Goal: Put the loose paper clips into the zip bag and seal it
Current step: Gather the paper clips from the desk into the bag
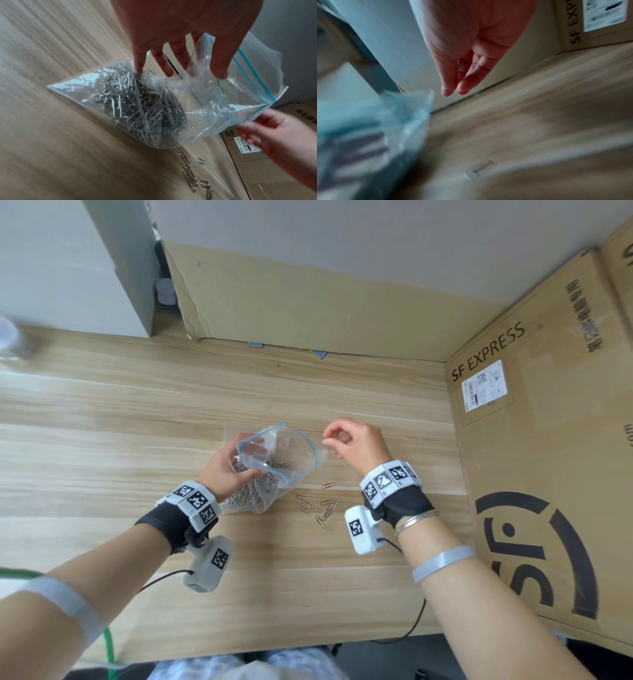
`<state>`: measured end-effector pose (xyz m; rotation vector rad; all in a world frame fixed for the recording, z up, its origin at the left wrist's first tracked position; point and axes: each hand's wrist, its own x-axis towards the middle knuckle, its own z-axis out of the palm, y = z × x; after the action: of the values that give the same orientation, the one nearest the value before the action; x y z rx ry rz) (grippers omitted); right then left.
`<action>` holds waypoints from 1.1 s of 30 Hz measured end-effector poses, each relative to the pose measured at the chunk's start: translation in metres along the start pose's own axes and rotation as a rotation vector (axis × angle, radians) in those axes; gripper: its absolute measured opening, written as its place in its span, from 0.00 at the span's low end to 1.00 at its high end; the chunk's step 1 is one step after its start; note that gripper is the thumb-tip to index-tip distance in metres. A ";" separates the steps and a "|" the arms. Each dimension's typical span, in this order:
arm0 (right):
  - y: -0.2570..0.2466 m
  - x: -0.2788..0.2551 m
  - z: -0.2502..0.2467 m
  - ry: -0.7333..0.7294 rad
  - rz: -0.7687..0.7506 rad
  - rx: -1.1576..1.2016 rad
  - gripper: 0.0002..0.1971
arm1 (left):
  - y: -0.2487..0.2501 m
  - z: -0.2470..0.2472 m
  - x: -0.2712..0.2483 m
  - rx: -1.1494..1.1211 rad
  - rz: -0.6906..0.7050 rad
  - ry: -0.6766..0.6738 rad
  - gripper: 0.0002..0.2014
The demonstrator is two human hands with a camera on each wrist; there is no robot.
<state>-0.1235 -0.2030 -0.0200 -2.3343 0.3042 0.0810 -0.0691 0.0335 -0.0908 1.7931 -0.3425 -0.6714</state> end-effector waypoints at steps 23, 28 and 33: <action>0.054 -0.049 0.043 -0.590 -0.013 -0.550 0.11 | -0.001 0.003 0.003 0.005 0.001 -0.014 0.22; 0.051 -0.048 0.048 -0.623 -0.046 -0.637 0.09 | -0.001 0.004 0.002 -0.002 0.001 -0.001 0.23; 0.051 -0.054 0.050 -0.588 -0.102 -0.677 0.06 | -0.001 0.004 0.001 -0.006 0.006 0.001 0.23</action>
<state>-0.1866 -0.1915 -0.0824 -2.8277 -0.1710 0.9236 -0.0704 0.0301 -0.0934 1.7859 -0.3440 -0.6666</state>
